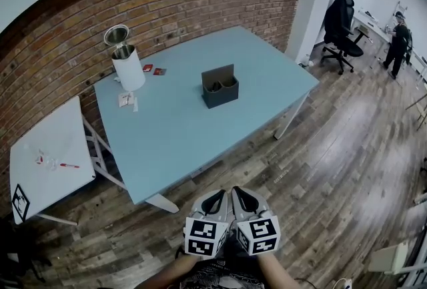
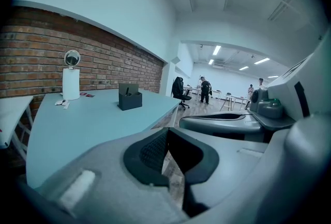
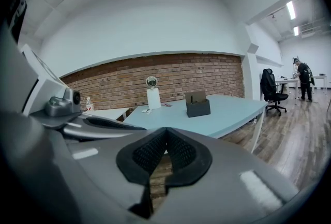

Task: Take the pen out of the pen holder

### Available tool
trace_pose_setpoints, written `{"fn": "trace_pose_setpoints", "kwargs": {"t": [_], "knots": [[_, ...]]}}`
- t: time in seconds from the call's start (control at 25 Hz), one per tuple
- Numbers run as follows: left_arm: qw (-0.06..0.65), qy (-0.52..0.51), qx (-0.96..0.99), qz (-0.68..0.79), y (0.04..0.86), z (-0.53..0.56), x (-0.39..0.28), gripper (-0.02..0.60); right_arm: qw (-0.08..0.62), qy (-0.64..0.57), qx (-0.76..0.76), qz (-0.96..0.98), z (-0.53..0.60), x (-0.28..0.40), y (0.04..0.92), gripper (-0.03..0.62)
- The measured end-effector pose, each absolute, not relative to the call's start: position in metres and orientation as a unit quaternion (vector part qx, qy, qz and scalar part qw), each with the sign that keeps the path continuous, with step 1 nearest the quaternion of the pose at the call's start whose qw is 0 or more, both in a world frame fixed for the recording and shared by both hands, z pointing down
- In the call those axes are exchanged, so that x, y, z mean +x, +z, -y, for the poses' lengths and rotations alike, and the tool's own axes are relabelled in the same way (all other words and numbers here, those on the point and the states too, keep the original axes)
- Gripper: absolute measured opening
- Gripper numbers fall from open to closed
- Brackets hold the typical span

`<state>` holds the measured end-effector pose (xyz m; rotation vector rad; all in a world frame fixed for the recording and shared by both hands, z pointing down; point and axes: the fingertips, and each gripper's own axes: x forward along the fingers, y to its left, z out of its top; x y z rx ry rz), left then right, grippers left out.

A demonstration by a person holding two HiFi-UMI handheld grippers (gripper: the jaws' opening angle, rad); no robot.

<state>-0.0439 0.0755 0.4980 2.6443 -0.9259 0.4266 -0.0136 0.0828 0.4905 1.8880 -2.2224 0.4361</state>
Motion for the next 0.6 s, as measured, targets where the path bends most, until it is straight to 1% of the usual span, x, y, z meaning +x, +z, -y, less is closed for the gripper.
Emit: {"fn": "trace_pose_setpoints", "kwargs": {"t": [0.6], "knots": [[0.15,0.164,0.908,0.355,0.498,-0.004,0.024,0.005,0.097,0.15,0.607,0.775,-0.012,0.055,0.49,0.003]]}}
